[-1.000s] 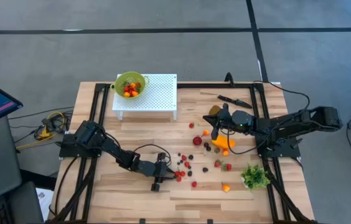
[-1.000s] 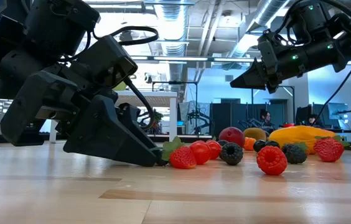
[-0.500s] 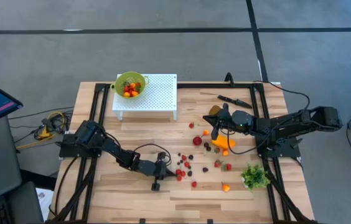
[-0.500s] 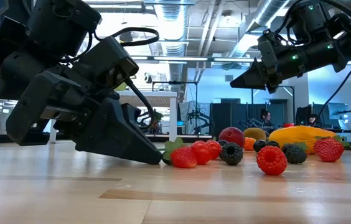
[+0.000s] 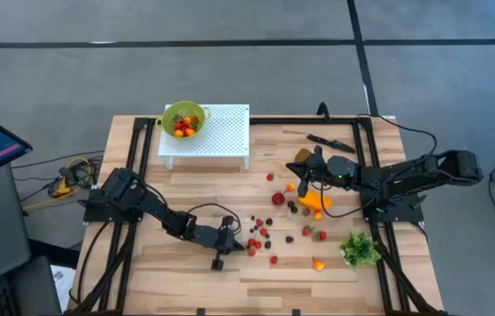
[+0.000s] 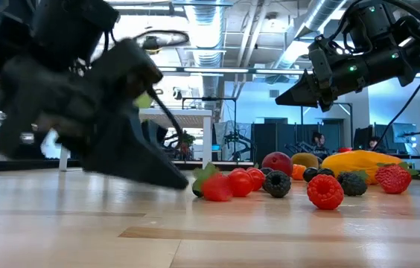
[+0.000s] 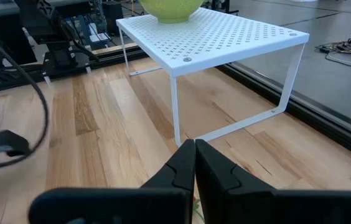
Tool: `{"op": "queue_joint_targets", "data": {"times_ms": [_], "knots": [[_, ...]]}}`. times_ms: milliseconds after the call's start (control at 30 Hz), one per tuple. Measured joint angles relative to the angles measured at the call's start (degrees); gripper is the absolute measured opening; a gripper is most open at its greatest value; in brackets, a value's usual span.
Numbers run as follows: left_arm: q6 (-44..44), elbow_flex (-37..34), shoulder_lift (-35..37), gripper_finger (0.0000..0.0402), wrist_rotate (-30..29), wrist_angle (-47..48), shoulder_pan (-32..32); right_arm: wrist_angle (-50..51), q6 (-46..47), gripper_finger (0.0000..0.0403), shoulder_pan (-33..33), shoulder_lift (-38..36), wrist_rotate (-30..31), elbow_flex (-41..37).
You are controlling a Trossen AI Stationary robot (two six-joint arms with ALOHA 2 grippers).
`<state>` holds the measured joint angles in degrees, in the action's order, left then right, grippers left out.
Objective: Pick & Place Fruit
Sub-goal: Put the strawberry into the green strainer bowl on the shelf
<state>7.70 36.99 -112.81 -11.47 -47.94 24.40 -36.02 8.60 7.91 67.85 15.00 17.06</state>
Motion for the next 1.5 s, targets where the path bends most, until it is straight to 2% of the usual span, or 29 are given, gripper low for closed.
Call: {"op": "queue_joint_targets", "data": {"times_ms": [200,367,600,833,1000,1167,1400,1500], "knots": [[-3.94,-1.33,6.65,0.0001,0.23,-0.17,-0.12,0.01,0.00,0.0006,0.00,0.01,0.00,0.00],[-7.46,-4.41,15.66,0.0000,-4.16,1.25,-2.38,0.02,0.00,0.0006,-0.01,0.00,0.00,0.00],[-8.08,-8.26,31.00,0.0000,-10.18,3.20,-9.37,-0.01,0.00,0.0006,0.00,0.00,0.00,0.00],[-16.20,-10.67,44.79,0.0000,-12.74,3.56,-18.01,-0.01,0.00,0.0006,0.01,0.00,0.00,0.00],[-20.73,-10.90,52.05,0.0000,-19.42,7.46,-23.83,0.01,0.00,0.0006,0.01,0.02,0.00,0.00],[-26.22,-10.90,56.46,0.0002,-27.59,10.84,-28.42,-0.01,0.00,0.0006,0.01,0.00,0.00,0.01],[-38.89,-10.88,57.36,0.0002,-41.47,11.62,-33.23,-0.01,0.00,0.0006,0.01,0.00,0.00,0.00],[-41.46,-10.92,56.87,0.0004,-45.28,14.32,-34.78,0.01,0.00,0.0006,-0.01,0.00,0.00,0.00]]}}
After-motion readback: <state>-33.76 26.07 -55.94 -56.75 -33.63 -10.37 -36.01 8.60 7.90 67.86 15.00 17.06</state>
